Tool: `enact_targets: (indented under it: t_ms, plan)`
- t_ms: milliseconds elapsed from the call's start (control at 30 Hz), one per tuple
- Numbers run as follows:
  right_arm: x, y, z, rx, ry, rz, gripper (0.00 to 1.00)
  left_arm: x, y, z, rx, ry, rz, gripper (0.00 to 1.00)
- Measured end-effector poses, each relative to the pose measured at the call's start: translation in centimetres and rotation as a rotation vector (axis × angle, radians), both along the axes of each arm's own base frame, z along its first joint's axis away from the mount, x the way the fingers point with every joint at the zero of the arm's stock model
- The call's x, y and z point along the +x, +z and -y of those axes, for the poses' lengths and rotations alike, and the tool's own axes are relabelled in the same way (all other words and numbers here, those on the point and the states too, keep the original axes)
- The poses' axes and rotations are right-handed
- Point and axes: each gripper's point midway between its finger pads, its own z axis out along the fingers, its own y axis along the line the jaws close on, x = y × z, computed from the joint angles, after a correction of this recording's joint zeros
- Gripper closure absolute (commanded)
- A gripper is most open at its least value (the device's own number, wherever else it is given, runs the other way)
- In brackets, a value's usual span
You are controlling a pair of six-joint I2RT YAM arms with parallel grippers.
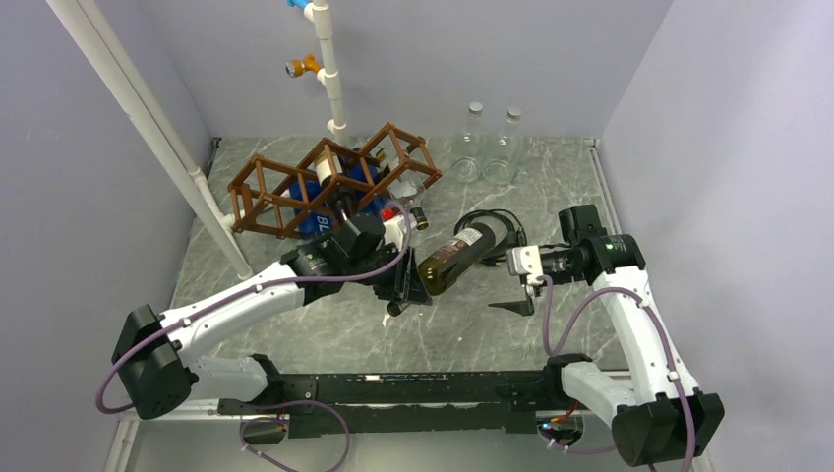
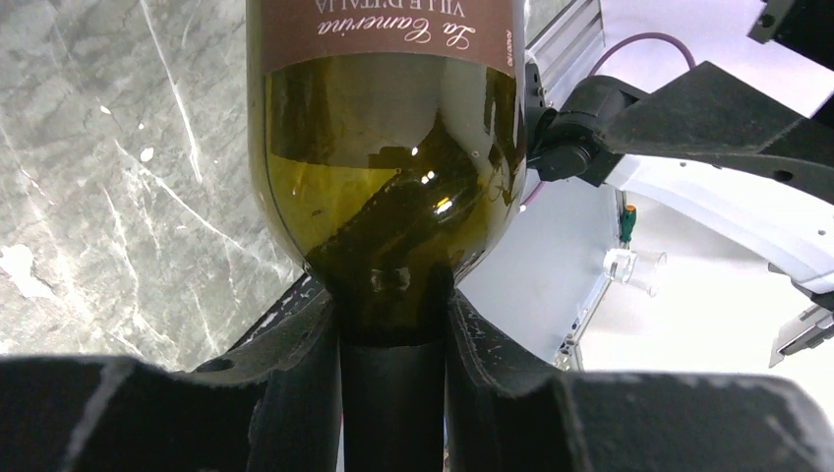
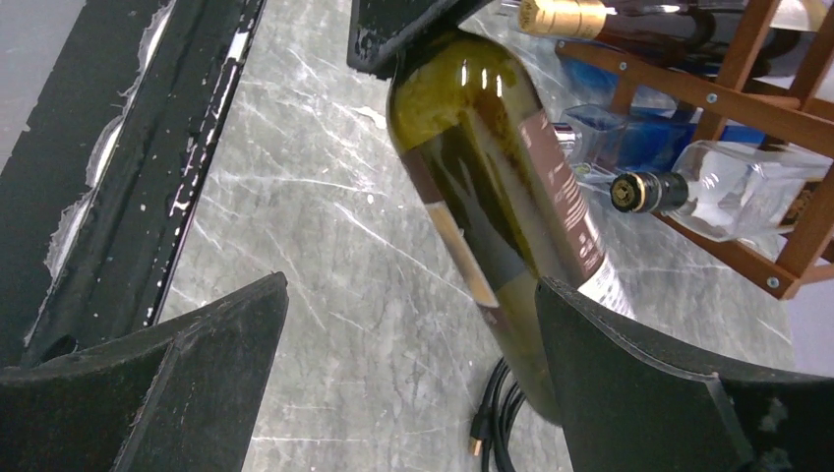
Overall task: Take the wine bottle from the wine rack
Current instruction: Pick up the wine bottle from the wine rack.
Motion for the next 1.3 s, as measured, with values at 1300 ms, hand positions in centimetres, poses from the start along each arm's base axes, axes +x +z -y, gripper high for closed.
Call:
enact_targets:
  t_ms: [1300]
  plan:
    - [4.4,-8.3,-6.0,-0.433,0.105,0.226,0.11,-1.2,-1.6,1.9,0.059,-0.026,-0.132,1.0]
